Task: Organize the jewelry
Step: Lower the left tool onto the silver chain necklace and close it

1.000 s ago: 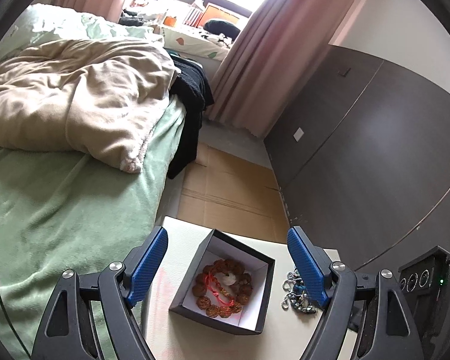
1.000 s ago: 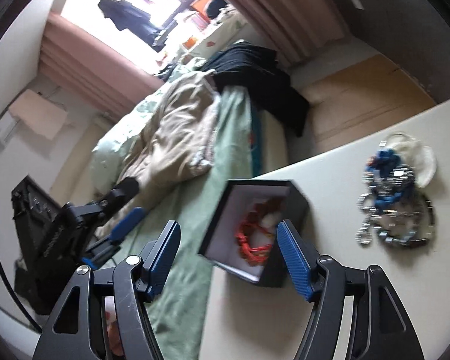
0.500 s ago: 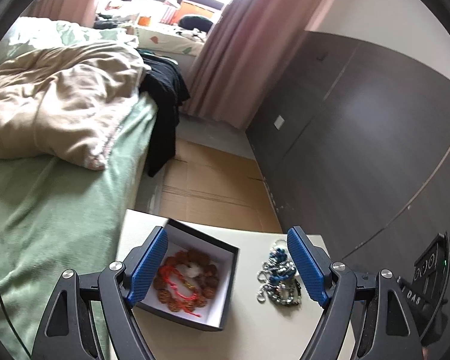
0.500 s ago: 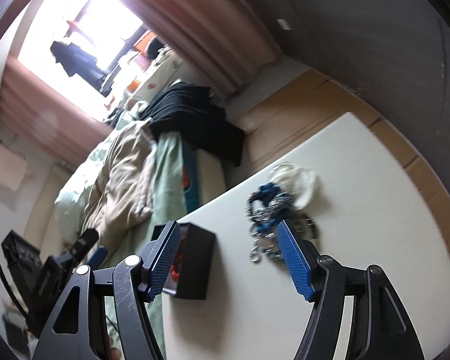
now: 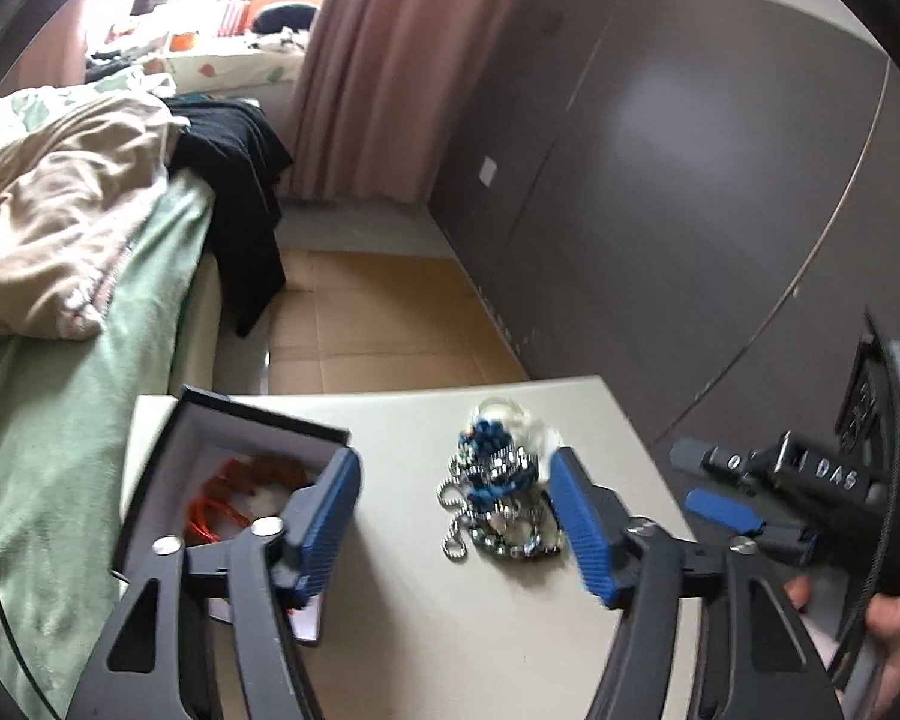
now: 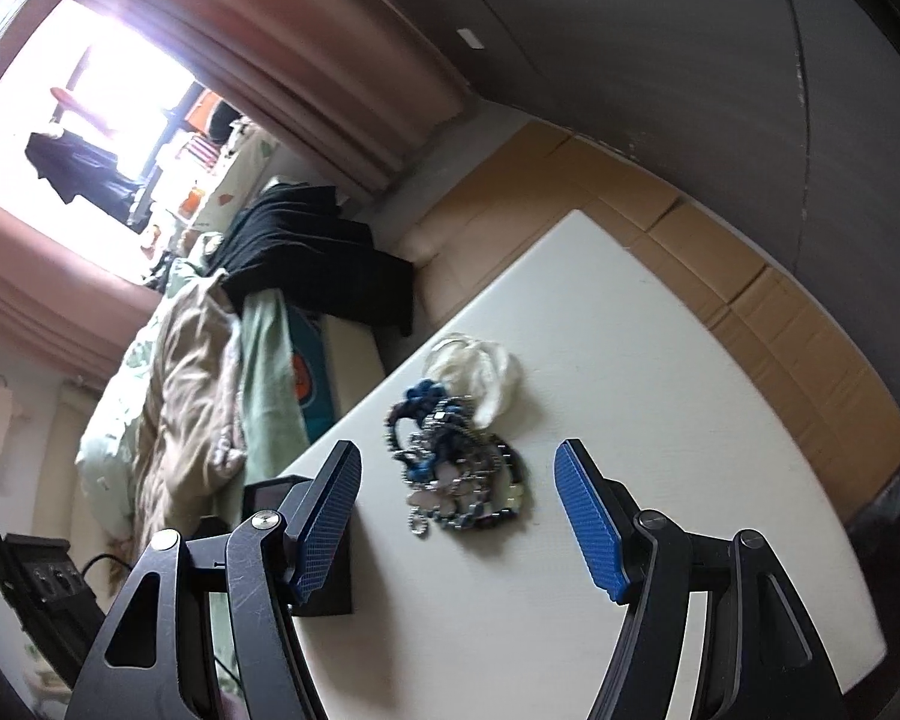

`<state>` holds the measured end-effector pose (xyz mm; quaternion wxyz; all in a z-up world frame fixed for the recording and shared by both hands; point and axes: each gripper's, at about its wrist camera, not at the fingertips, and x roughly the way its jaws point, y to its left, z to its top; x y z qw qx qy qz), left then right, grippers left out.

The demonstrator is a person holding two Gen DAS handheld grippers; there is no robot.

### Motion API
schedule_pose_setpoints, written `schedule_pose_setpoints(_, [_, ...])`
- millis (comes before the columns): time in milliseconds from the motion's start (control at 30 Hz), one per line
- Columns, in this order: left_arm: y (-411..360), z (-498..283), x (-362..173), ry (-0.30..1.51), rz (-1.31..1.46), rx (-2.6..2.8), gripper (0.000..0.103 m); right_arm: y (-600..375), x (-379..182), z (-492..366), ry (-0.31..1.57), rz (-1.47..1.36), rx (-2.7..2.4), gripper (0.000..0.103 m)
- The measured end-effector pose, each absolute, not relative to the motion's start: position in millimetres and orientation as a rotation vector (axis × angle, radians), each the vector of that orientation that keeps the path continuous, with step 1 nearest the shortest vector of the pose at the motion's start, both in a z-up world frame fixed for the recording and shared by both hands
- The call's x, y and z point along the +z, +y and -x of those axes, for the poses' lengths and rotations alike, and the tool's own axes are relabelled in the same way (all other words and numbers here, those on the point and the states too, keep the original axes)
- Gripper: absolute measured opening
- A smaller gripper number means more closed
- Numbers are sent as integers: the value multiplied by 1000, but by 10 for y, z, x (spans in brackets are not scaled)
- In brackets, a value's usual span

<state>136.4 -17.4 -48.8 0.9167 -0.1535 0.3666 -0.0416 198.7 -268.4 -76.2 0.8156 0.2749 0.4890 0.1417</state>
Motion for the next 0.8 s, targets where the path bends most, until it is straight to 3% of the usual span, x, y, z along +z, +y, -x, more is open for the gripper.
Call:
schedule_pose_setpoints(300, [-487, -1529, -842, 860, 267, -136, 54, -2860, -928, -2037, 1124, -653, 254, 68])
schedule_pose_setpoints(400, [-558, -1605, -976, 897, 264, -130, 48, -2896, -968, -2039, 1142, -675, 257, 68])
schedule_pose_setpoints(800, [-826, -1795, -1310, 960, 209, -109, 39, -3025, -1009, -2075, 1170, -713, 256, 68])
